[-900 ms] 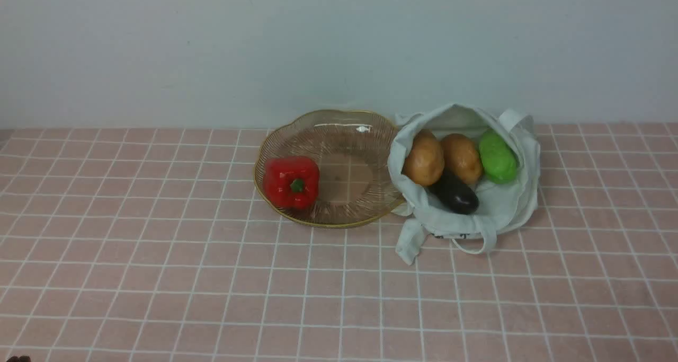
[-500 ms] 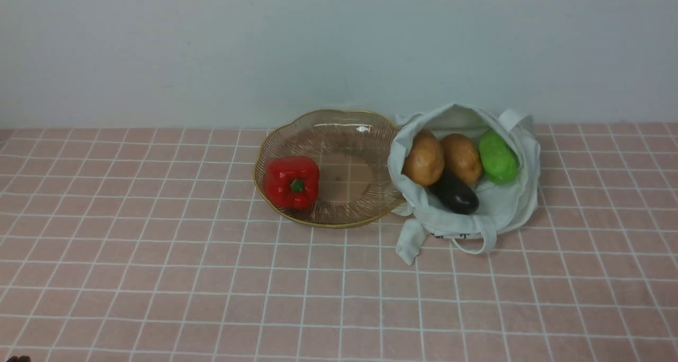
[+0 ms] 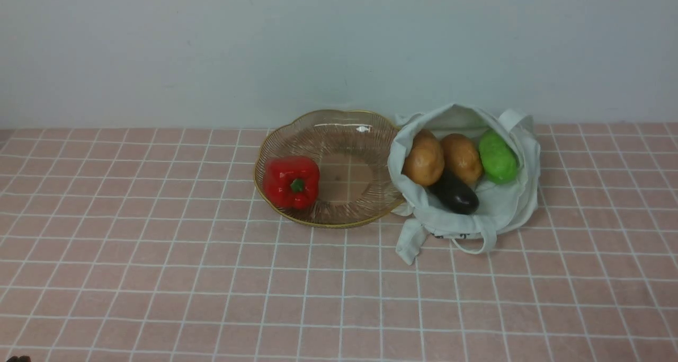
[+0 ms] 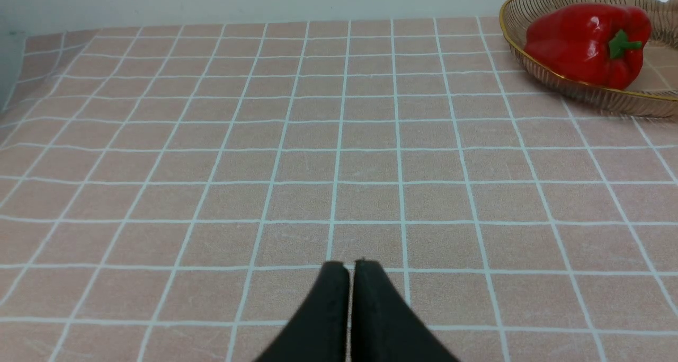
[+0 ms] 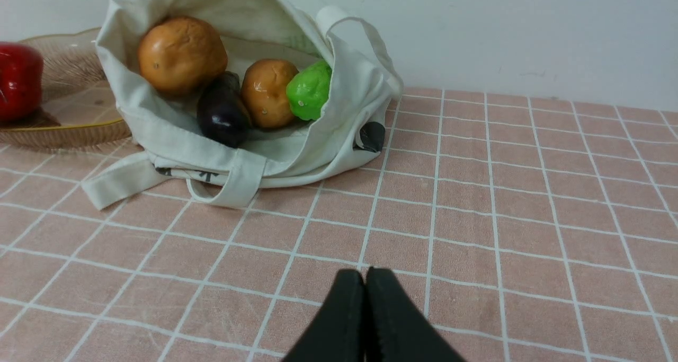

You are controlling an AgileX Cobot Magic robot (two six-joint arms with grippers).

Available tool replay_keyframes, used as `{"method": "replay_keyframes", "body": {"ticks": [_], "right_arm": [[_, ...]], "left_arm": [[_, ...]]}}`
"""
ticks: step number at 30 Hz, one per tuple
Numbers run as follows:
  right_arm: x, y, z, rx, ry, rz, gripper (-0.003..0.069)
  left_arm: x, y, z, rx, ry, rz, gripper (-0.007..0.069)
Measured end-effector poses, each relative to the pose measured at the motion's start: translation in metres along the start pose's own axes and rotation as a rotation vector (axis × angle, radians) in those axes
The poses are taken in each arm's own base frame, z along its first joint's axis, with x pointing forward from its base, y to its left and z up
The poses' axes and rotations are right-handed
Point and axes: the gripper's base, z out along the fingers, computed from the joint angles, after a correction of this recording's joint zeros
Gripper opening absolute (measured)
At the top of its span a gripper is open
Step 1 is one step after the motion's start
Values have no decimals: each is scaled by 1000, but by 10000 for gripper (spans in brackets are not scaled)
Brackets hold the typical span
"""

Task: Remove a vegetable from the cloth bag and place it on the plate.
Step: Use the right arm to grab a potato from the bag

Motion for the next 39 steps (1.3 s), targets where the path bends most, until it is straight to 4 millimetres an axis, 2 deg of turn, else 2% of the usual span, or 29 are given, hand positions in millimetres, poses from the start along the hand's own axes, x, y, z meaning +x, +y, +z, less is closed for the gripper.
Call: {"method": "replay_keyframes", "body": {"ticks": [10, 13, 15, 19, 21, 22, 23, 26, 30, 31, 32, 34, 35, 36, 37, 39], "right_arm": [[0, 0, 0, 0, 0, 1, -15], [-1, 1, 0, -10, -14, 51, -15], [-2, 3, 1, -33, -42, 183, -15], [-10, 7, 0, -117, -101, 679, -15], [-12, 8, -1, -148, -106, 851, -15], [-12, 8, -1, -151, -105, 866, -15], [-13, 9, -1, -172, -109, 970, -15], [-14, 9, -1, -186, -110, 1027, -15], [-22, 10, -4, -190, -138, 889, -15], [-37, 9, -9, -203, -181, 801, -15], [-37, 9, -9, -202, -181, 789, -15], [-69, 9, -13, -201, -201, 633, -15], [-74, 9, -12, -199, -193, 621, -15], [-80, 9, -10, -197, -172, 580, -15], [-98, 11, 7, -196, -54, 492, -15], [-107, 13, 28, -203, 78, 448, -13]], "left_arm": [[0, 0, 0, 0, 0, 0, -4], [0, 0, 0, 0, 0, 0, -4], [0, 0, 0, 0, 0, 0, -4], [0, 0, 0, 0, 0, 0, -4], [0, 0, 0, 0, 0, 0, -4], [0, 0, 0, 0, 0, 0, -4], [0, 0, 0, 0, 0, 0, -4], [0, 0, 0, 0, 0, 0, -4], [0, 0, 0, 0, 0, 0, -4], [0, 0, 0, 0, 0, 0, -4], [0, 0, 0, 0, 0, 0, -4], [0, 0, 0, 0, 0, 0, -4], [0, 0, 0, 0, 0, 0, -4], [0, 0, 0, 0, 0, 0, -4], [0, 0, 0, 0, 0, 0, -4], [0, 0, 0, 0, 0, 0, -4]]}}
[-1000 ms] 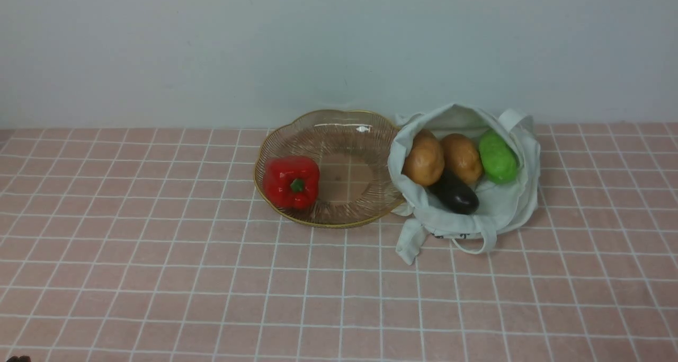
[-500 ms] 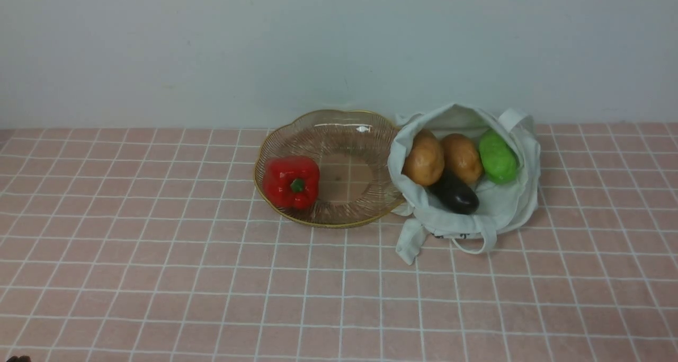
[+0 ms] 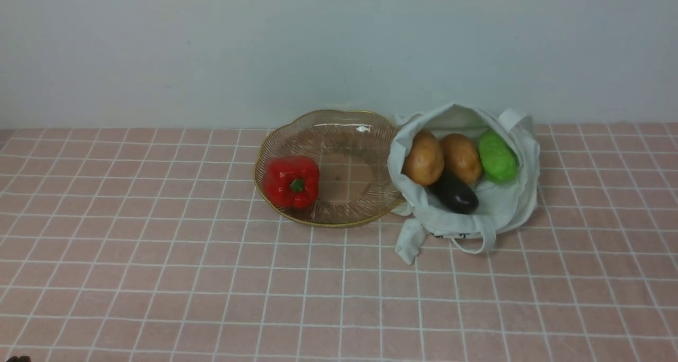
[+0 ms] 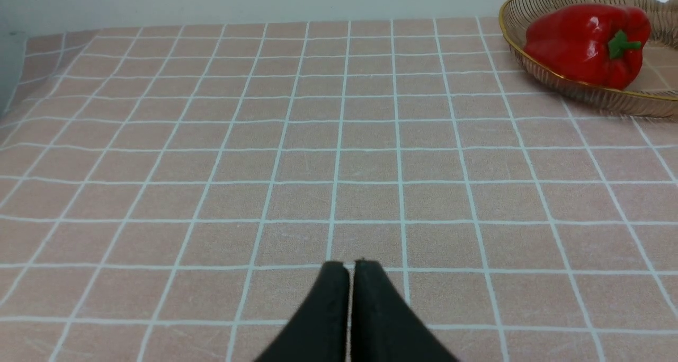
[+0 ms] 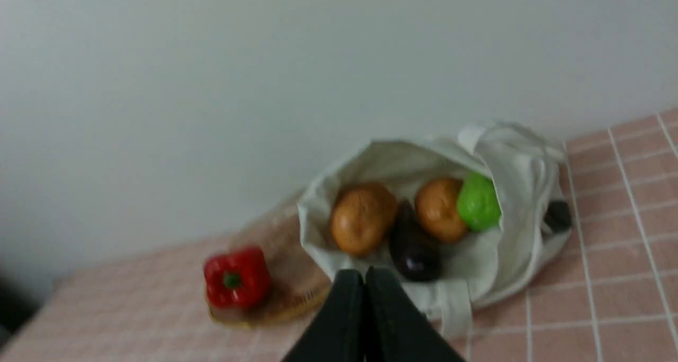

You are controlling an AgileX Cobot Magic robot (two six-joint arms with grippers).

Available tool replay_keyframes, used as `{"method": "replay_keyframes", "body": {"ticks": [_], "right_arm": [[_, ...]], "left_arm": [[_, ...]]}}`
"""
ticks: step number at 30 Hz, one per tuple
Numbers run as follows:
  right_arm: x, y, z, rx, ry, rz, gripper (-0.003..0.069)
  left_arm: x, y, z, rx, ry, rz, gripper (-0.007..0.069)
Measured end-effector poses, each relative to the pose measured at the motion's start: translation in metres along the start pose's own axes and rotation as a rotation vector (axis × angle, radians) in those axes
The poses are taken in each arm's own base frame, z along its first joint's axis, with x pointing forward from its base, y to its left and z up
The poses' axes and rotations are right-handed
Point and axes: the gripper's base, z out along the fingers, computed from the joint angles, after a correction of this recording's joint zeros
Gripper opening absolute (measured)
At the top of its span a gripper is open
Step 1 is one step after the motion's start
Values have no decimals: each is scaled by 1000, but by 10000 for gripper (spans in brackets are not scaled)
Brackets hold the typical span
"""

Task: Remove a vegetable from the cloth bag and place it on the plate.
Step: Use the right arm to grab a potato from the bag

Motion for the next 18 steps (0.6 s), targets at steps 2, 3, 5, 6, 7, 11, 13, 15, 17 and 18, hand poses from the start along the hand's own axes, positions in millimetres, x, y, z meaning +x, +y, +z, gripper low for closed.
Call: {"method": "replay_keyframes", "body": {"ticks": [2, 3, 5, 6, 7, 11, 13, 15, 17, 18], "right_arm": [[-4, -1, 23, 25, 118, 7, -10], [-11, -2, 47, 39, 221, 19, -4], [-13, -3, 83, 47, 344, 19, 8], [-14, -3, 101, 42, 394, 6, 15], [-13, -2, 104, 36, 405, -3, 18], [-12, 13, 170, -14, 521, -59, 57], [-14, 17, 195, -24, 543, -69, 74], [-14, 18, 215, -31, 561, -73, 90], [-14, 18, 223, -33, 567, -73, 99], [-16, 19, 241, -35, 570, -73, 122]], "left_arm": [[0, 0, 0, 0, 0, 0, -4], [0, 0, 0, 0, 0, 0, -4], [0, 0, 0, 0, 0, 0, -4], [0, 0, 0, 0, 0, 0, -4], [0, 0, 0, 0, 0, 0, -4], [0, 0, 0, 0, 0, 0, -4], [0, 0, 0, 0, 0, 0, -4], [0, 0, 0, 0, 0, 0, -4], [0, 0, 0, 0, 0, 0, -4], [0, 0, 0, 0, 0, 0, -4]]}}
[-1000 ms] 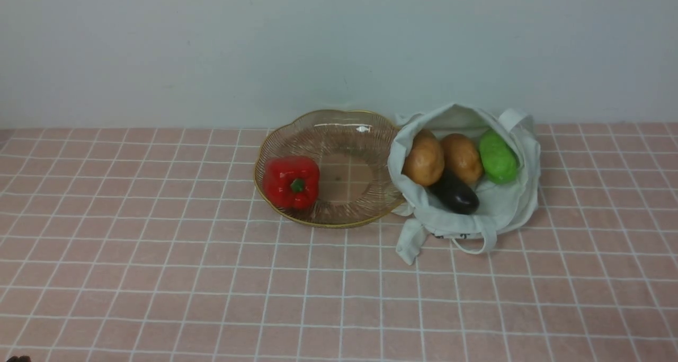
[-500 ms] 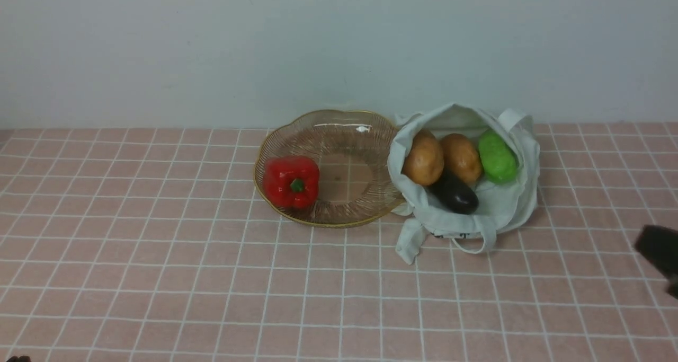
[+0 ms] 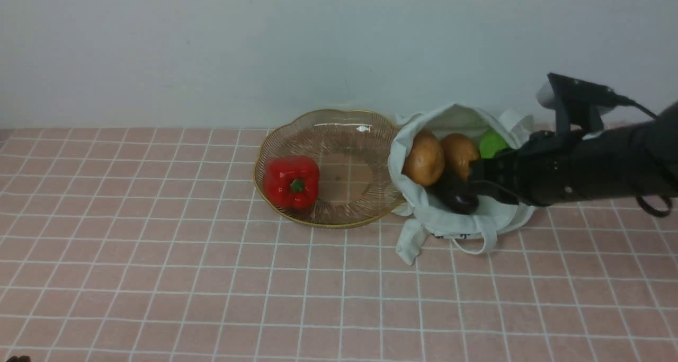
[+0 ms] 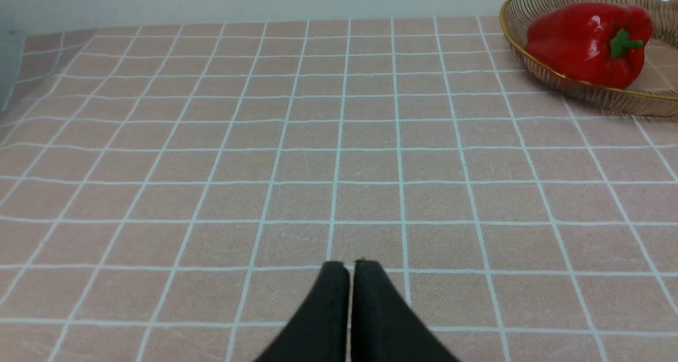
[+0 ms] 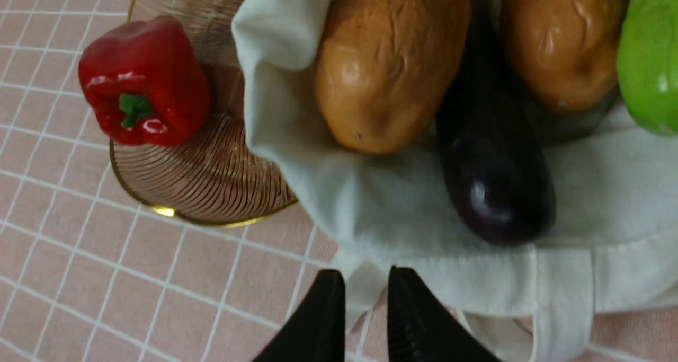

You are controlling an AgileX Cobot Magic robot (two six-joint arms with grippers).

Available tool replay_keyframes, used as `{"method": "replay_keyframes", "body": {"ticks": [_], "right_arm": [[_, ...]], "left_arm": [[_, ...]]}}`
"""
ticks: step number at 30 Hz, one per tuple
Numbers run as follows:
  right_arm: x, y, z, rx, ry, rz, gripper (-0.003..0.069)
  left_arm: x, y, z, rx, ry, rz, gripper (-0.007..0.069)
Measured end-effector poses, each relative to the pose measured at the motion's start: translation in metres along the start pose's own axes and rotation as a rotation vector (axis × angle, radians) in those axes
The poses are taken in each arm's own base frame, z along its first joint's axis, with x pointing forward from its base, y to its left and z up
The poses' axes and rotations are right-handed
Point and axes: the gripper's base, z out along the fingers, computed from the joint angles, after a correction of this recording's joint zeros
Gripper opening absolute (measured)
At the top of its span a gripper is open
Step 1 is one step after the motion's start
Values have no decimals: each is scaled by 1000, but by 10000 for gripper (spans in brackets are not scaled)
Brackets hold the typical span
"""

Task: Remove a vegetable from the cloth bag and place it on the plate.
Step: Use the right arm to grab a potato from the bag

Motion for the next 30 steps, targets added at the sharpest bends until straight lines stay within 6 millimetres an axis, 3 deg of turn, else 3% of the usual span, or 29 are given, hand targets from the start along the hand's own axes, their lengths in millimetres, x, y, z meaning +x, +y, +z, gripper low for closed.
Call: {"method": "replay_keyframes", "body": {"ticks": [4, 8, 12, 16, 20, 23, 30], "right_arm": [[-17, -1, 19, -8, 2, -7, 186], [-31, -2, 40, -19, 11, -18, 304], [-44, -6, 63, -17, 11, -29, 491], [-43, -14, 85, -2, 27, -21, 578], [-35, -21, 101, 8, 56, -3, 577], [-32, -23, 108, 7, 66, 20, 507], [-34, -26, 97, -14, 105, 6, 498]], "left_arm": [[0, 0, 0, 0, 0, 0, -4], [0, 0, 0, 0, 0, 0, -4], [0, 0, 0, 0, 0, 0, -4], [0, 0, 0, 0, 0, 0, -4], [0, 0, 0, 0, 0, 0, -4], [0, 0, 0, 0, 0, 0, -4], [0, 0, 0, 0, 0, 0, -4]]}}
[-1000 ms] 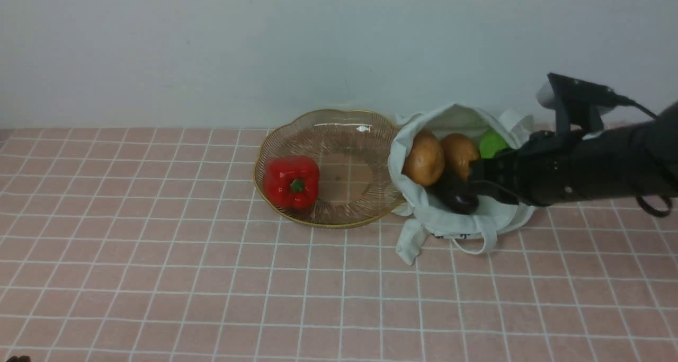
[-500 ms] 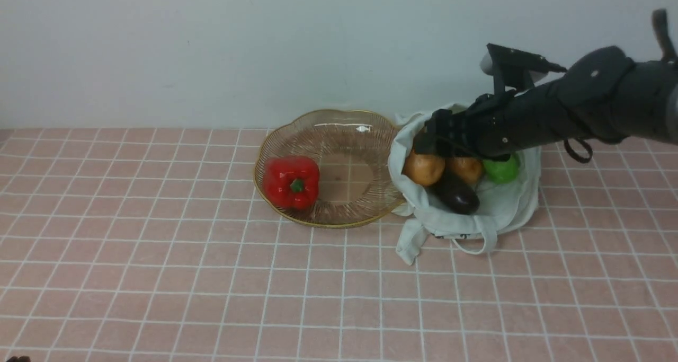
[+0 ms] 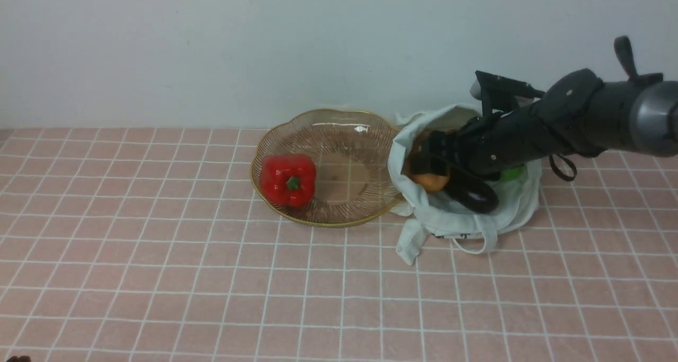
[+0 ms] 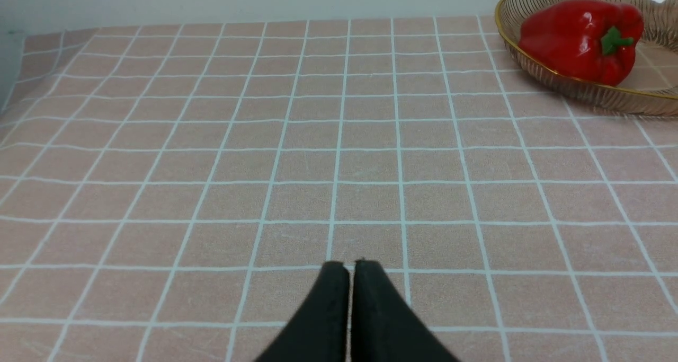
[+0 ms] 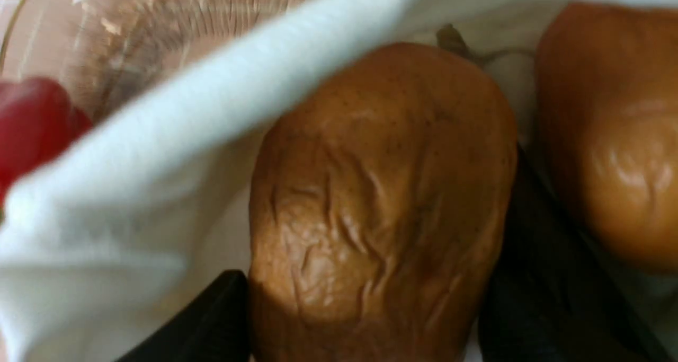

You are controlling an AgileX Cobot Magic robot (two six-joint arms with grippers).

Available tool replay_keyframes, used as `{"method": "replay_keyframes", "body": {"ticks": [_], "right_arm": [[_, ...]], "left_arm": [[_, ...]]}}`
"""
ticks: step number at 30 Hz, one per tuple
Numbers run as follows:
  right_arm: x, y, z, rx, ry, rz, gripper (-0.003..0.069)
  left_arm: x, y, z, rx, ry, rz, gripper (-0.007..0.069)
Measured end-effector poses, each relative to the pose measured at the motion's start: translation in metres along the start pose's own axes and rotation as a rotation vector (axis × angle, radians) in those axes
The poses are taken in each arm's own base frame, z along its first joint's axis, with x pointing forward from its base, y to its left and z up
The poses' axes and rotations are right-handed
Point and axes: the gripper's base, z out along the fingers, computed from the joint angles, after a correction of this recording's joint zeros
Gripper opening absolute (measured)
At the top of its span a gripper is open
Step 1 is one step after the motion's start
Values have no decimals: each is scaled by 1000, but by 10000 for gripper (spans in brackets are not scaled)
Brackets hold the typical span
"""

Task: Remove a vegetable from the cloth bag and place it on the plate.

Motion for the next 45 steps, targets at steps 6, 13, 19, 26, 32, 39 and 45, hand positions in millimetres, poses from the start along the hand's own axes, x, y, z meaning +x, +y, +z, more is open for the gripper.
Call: {"method": "replay_keyframes", "body": {"ticks": [6, 13, 19, 26, 32, 39, 45], "right_arm": [[-12, 1, -70, -69, 86, 16, 498], [-19, 75, -117, -181, -45, -114, 498], [-12, 112, -45, -150, -92, -234, 498], [-20, 101, 32, -107, -80, -197, 498], [-17, 98, 46, -104, -38, -235, 549], [-35, 104, 16, -89, 110, -369, 685], [-87, 117, -80, -7, 103, -348, 652]], "left_arm": [[0, 0, 0, 0, 0, 0, -4], [0, 0, 0, 0, 0, 0, -4], [0, 0, 0, 0, 0, 0, -4], [0, 0, 0, 0, 0, 0, -4], [0, 0, 0, 0, 0, 0, -4], [0, 0, 0, 0, 0, 0, -4], [0, 0, 0, 1, 0, 0, -4]]}}
